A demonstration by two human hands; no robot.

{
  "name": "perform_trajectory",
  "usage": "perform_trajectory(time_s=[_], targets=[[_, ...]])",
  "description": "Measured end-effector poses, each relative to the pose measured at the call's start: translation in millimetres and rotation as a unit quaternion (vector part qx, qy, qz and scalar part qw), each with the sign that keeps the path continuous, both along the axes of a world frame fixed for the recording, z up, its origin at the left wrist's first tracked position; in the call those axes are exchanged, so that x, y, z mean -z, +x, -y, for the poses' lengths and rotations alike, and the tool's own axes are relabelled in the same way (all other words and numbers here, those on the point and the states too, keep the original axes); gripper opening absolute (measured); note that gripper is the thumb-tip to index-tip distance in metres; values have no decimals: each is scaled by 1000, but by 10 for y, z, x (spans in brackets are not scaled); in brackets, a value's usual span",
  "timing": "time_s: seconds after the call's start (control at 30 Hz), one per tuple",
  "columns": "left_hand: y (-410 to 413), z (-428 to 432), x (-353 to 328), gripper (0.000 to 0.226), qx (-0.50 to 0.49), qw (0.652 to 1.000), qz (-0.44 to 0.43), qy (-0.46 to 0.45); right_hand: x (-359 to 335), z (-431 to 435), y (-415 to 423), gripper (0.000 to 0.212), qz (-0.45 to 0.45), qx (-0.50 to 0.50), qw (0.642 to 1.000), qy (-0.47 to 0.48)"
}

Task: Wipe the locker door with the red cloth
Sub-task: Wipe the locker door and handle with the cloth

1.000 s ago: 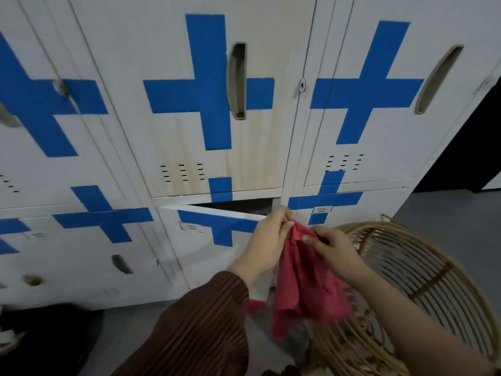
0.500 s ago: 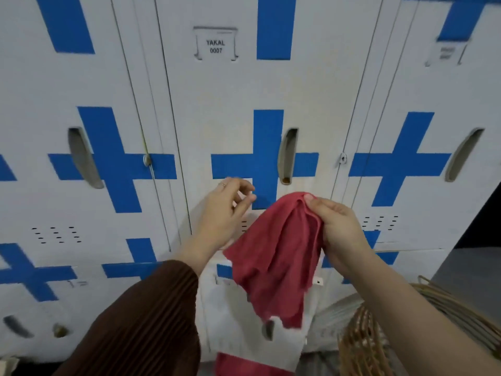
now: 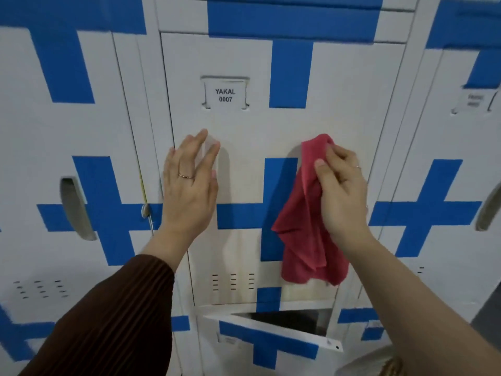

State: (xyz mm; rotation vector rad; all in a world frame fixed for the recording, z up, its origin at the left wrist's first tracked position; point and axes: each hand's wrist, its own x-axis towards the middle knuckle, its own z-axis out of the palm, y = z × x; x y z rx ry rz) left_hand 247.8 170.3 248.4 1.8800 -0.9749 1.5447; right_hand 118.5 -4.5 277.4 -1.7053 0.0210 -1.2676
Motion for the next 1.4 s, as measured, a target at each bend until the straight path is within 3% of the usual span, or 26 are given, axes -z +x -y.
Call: perform_trajectory(time_s=[0.07, 0.13, 0.27, 0.37, 0.57, 0.73, 0.77, 0.9, 1.03, 1.17, 1.3, 1.4], targets=[[117, -42, -147, 38, -20, 1000, 8, -3, 116, 74, 154, 31, 10, 91, 981, -169], [207, -99, -247, 40, -54, 998, 23, -8, 307, 161, 234, 32, 5, 149, 956, -253], [322, -111, -296, 47, -104, 993, 52, -16, 534, 369, 332, 34, 26, 278, 902, -329], [304, -105, -277, 49, -106, 992, 64, -33, 406, 406, 378, 38, 27, 331, 885, -326], [300, -87, -296, 51, -51, 997, 39, -29, -86, 58, 646, 49, -5, 336, 879, -338], [299, -90, -304, 51, -17, 999, 42, -25, 179, -353, 769, 47, -56, 278, 808, -517], [302, -92, -302, 51, -15, 999, 42, -27, 294, -329, 747, 46, -63, 256, 807, -529], [325, -95, -293, 51, 0, 998, 43, -36, 344, 6, 619, 55, -89, 325, 841, -424], [328, -94, -290, 50, 8, 998, 50, -37, -303, 117, 650, 66, -45, 389, 879, -273], [320, -93, -302, 50, 18, 998, 47, -43, -472, -108, 785, 69, -28, 391, 867, -307], [306, -125, -346, 50, 30, 998, 37, -37, 147, -219, 716, 70, -89, 338, 852, -391], [352, -200, -406, 50, 20, 998, 46, -25, 189, 16, 573, 77, -114, 365, 871, -308]])
